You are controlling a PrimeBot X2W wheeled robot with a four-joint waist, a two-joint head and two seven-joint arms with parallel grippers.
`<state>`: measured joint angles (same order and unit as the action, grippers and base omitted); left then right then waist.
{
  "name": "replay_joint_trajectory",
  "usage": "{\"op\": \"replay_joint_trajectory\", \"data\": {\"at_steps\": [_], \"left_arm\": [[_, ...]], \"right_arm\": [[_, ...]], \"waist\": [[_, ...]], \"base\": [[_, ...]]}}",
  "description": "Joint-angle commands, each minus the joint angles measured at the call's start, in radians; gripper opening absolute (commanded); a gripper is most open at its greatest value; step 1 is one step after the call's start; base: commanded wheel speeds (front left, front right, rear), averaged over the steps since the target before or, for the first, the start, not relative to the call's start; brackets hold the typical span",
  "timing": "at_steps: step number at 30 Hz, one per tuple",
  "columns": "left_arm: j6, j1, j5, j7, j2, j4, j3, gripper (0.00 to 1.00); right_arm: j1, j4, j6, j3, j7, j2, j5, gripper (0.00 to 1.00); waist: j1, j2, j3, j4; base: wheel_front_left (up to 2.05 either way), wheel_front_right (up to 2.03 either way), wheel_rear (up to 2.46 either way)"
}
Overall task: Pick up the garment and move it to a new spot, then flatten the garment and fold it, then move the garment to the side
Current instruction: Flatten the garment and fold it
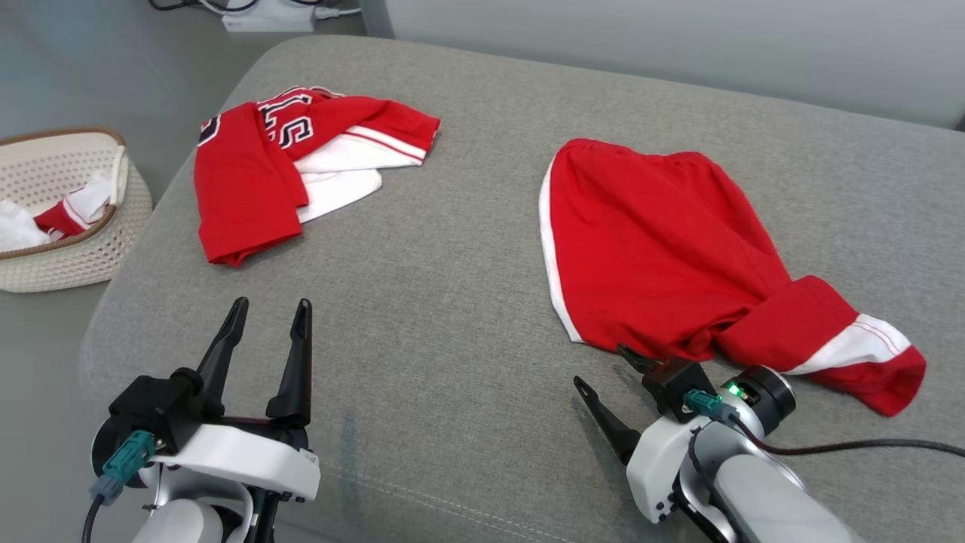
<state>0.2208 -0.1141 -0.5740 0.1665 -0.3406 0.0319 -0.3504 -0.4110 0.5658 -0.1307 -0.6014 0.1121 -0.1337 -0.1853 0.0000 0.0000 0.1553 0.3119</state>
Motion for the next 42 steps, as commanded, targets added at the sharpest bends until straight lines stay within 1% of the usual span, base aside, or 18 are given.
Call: {"op": "replay_joint_trajectory", "data": {"at_steps": [1, 5, 10, 11, 12, 13, 14, 19, 21, 24, 27, 29, 34, 36, 37, 40, 42], "left_arm": [[-0.015, -0.069, -0.002, 0.015, -0.013, 0.002, 0.028, 1.00], [-0.034, -0.097, -0.004, 0.033, 0.005, -0.034, 0.017, 1.00], [-0.048, -0.120, -0.005, 0.053, 0.022, -0.072, 0.013, 1.00], [-0.050, -0.123, -0.005, 0.056, 0.025, -0.078, 0.013, 1.00], [-0.051, -0.127, -0.005, 0.058, 0.027, -0.084, 0.013, 1.00], [-0.051, -0.127, -0.005, 0.058, 0.027, -0.084, 0.013, 1.00], [-0.053, -0.129, -0.005, 0.061, 0.029, -0.089, 0.014, 1.00], [-0.059, -0.133, -0.005, 0.070, 0.031, -0.111, 0.018, 1.00], [-0.060, -0.132, -0.005, 0.073, 0.029, -0.116, 0.020, 1.00], [-0.060, -0.129, -0.005, 0.075, 0.026, -0.121, 0.022, 1.00], [-0.057, -0.121, -0.005, 0.074, 0.018, -0.123, 0.025, 1.00], [-0.054, -0.115, -0.005, 0.074, 0.012, -0.122, 0.029, 1.00], [-0.040, -0.098, -0.007, 0.067, -0.006, -0.113, 0.039, 1.00], [-0.036, -0.091, -0.007, 0.061, -0.013, -0.104, 0.042, 1.00], [-0.032, -0.086, -0.005, 0.056, -0.021, -0.095, 0.042, 1.00], [-0.024, -0.080, -0.003, 0.046, -0.032, -0.080, 0.045, 1.00], [-0.019, -0.078, -0.003, 0.041, -0.037, -0.069, 0.046, 1.00]], "right_arm": [[-0.052, 0.037, 0.000, -0.028, 0.012, 0.008, -0.010, 1.00], [-0.124, 0.160, 0.000, -0.022, 0.023, 0.014, 0.002, 1.00], [-0.182, 0.275, 0.000, -0.005, 0.036, 0.033, 0.026, 1.00], [-0.190, 0.293, 0.000, -0.002, 0.038, 0.038, 0.029, 0.60], [-0.197, 0.308, 0.000, -0.001, 0.042, 0.042, 0.030, 0.38], [-0.197, 0.308, 0.000, -0.001, 0.042, 0.042, 0.030, 0.38], [-0.204, 0.322, 0.000, 0.000, 0.046, 0.046, 0.030, 0.00], [-0.213, 0.358, 0.000, -0.022, 0.064, 0.066, 0.013, 0.00], [-0.207, 0.357, 0.000, -0.036, 0.070, 0.072, -0.012, 0.00], [-0.185, 0.326, 0.000, -0.073, 0.071, 0.077, -0.082, 0.00], [-0.154, 0.259, 0.000, -0.116, 0.043, 0.073, -0.175, 0.00], [-0.128, 0.199, 0.000, -0.137, 0.012, 0.048, -0.238, 0.00], [-0.045, -0.002, 0.000, -0.160, -0.089, -0.060, -0.380, 0.00], [-0.004, -0.098, 0.000, -0.149, -0.137, -0.100, -0.442, 0.00], [0.037, -0.195, 0.000, -0.141, -0.203, -0.141, -0.500, 0.00], [0.106, -0.347, 0.000, -0.095, -0.288, -0.193, -0.607, 0.00], [0.152, -0.431, 0.000, -0.042, -0.329, -0.226, -0.657, 0.00]], "waist": [[0.0000, 0.0000, 0.035, 0.050], [0.0000, 0.0000, 0.056, 0.074], [0.0000, 0.0000, 0.069, 0.082], [0.0000, 0.0000, 0.070, 0.081], [0.0000, 0.0000, 0.071, 0.080], [0.0000, 0.0000, 0.071, 0.080], [0.0000, 0.0000, 0.072, 0.079], [0.0000, 0.0000, 0.062, 0.059], [0.0000, 0.0000, 0.057, 0.048], [0.0000, 0.0000, 0.048, 0.029], [0.0000, 0.0000, 0.039, 0.004], [0.0000, 0.0000, 0.034, -0.015], [0.0000, 0.0000, 0.019, -0.065], [0.0000, 0.0000, 0.016, -0.083], [0.0000, 0.0000, 0.013, -0.099], [0.0000, 0.0000, 0.013, -0.119], [0.0000, 0.0000, 0.014, -0.128]], "base": [[0.00, 0.00, 0.00], [0.00, 0.00, 0.00], [0.00, 0.00, 0.00], [0.00, 0.00, 0.00], [0.00, 0.00, 0.00], [0.00, 0.00, 0.00], [0.00, 0.00, 0.00], [0.00, 0.00, 0.00], [0.00, 0.00, 0.00], [0.00, 0.00, 0.00], [0.00, 0.00, 0.00], [0.00, 0.00, 0.00], [0.00, 0.00, 0.00], [0.00, 0.00, 0.00], [0.00, 0.00, 0.00], [0.00, 0.00, 0.00], [0.00, 0.00, 0.00]]}}
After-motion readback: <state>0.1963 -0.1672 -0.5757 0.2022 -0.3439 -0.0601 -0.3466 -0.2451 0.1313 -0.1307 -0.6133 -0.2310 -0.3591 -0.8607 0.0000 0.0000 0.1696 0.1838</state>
